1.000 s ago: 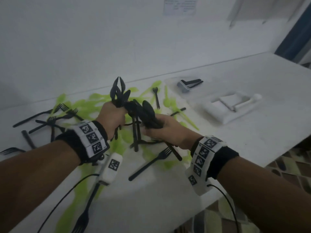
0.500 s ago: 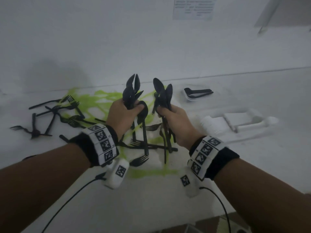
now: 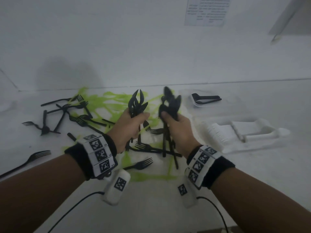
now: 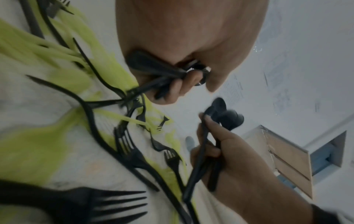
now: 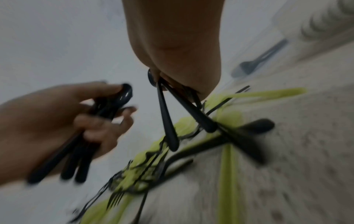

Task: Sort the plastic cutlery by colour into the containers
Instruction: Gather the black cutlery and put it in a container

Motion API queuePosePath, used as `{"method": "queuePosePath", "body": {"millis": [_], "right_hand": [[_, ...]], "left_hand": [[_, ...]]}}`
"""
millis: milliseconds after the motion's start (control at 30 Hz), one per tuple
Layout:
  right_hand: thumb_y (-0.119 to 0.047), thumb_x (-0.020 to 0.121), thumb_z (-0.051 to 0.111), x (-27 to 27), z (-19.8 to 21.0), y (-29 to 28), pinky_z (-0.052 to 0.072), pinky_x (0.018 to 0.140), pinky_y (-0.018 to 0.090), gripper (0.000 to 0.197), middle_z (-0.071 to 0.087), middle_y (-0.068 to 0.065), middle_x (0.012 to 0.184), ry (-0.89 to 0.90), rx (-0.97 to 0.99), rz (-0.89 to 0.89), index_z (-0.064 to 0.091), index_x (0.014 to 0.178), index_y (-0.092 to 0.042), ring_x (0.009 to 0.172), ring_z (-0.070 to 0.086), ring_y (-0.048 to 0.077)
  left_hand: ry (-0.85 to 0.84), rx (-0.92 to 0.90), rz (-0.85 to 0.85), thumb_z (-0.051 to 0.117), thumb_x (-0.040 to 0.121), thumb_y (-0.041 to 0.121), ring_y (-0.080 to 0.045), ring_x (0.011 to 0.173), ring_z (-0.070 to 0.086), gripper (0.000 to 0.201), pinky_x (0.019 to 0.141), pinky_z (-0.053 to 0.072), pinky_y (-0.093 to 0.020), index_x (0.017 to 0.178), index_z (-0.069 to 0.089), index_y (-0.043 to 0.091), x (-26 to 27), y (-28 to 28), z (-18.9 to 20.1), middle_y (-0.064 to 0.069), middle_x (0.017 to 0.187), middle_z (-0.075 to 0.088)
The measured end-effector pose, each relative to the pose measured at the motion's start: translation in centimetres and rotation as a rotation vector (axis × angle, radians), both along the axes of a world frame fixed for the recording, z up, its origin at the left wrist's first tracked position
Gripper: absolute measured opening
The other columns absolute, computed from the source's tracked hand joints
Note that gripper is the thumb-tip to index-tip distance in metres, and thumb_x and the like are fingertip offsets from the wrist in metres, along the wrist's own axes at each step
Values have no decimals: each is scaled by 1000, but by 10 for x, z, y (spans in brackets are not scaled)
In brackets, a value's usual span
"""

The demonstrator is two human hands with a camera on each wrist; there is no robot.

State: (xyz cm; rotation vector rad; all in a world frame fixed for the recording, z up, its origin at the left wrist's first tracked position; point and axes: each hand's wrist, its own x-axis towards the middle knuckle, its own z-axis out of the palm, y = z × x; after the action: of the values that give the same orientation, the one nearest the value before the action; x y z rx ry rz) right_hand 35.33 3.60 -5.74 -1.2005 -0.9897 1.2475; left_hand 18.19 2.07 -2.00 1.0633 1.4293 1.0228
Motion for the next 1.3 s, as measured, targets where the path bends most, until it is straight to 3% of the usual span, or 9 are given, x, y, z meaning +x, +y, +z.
{"method": "queuePosePath", "body": {"millis": [100, 267, 433, 500, 667, 867, 1033, 1167, 1300], "right_hand": [[-22, 98, 70, 14, 8, 14, 56, 73, 25, 10, 75, -6, 84, 11, -80, -110, 75, 89, -23, 83, 67, 14], [-24, 100, 68, -9, 16, 11, 51, 50, 24, 12, 71, -4, 74, 85, -138, 42, 74, 101, -14, 57, 62, 8], [-23, 101, 66, -44, 14, 7, 56, 73, 44, 33, 70, 16, 83, 231, -140, 88, 69, 115, 6, 66, 66, 27], [-25, 101, 65, -51, 13, 8, 54, 76, 48, 31, 68, 14, 83, 237, -141, 71, 70, 115, 2, 64, 63, 27], [-33, 104, 58, -36, 13, 23, 59, 90, 48, 18, 75, 5, 104, 168, -144, -168, 70, 109, -21, 93, 69, 25], [-25, 107, 55, -38, 31, 16, 44, 45, 20, 20, 67, -9, 66, 180, -53, -17, 66, 108, -9, 45, 53, 4], [-25, 106, 56, -50, 23, 17, 49, 58, 20, 19, 70, -13, 68, 55, -85, -39, 71, 102, -14, 64, 64, 5], [-31, 107, 54, -41, 19, 24, 47, 67, 28, 21, 70, -4, 99, 137, -138, -166, 68, 119, -20, 69, 54, 10], [-30, 106, 56, -38, 26, 19, 47, 51, 24, 19, 68, -1, 82, 162, -113, -28, 68, 113, -16, 49, 52, 6]], "left_hand": [[-131, -61, 23, 51, 101, 24, -12, 49, 30, 11, 46, 28, -27, 101, 49, 14, -8, 1, -2, -4, 84, 48], [-129, -29, -30, 48, 105, 15, -15, 54, 45, 15, 53, 38, -27, 108, 60, 7, -13, 7, -3, -9, 86, 70], [-160, -1, -110, 55, 105, 16, -14, 60, 57, 17, 52, 44, -23, 105, 67, 5, -7, 12, -2, -4, 79, 72], [-154, 9, -124, 54, 105, 18, -16, 61, 59, 18, 53, 45, -24, 104, 67, 5, -7, 14, -1, -3, 77, 69], [-44, 57, -104, 63, 101, 25, -15, 61, 60, 23, 57, 47, -27, 107, 69, 4, -24, 19, -6, -8, 84, 72], [82, 129, -97, 71, 96, 22, -8, 51, 52, 16, 51, 43, -19, 99, 76, 7, -31, 20, -13, -7, 76, 73], [108, 164, -173, 67, 98, 21, -15, 62, 58, 16, 59, 49, -22, 104, 75, 8, -28, 17, -13, -17, 86, 75], [104, 142, -195, 64, 100, 35, -25, 77, 62, 33, 81, 54, -36, 110, 72, 5, -34, 13, -13, -14, 93, 72], [123, 94, -238, 61, 102, 32, -12, 58, 45, 38, 60, 42, -26, 99, 67, -5, -37, 17, -8, -2, 70, 56]]}}
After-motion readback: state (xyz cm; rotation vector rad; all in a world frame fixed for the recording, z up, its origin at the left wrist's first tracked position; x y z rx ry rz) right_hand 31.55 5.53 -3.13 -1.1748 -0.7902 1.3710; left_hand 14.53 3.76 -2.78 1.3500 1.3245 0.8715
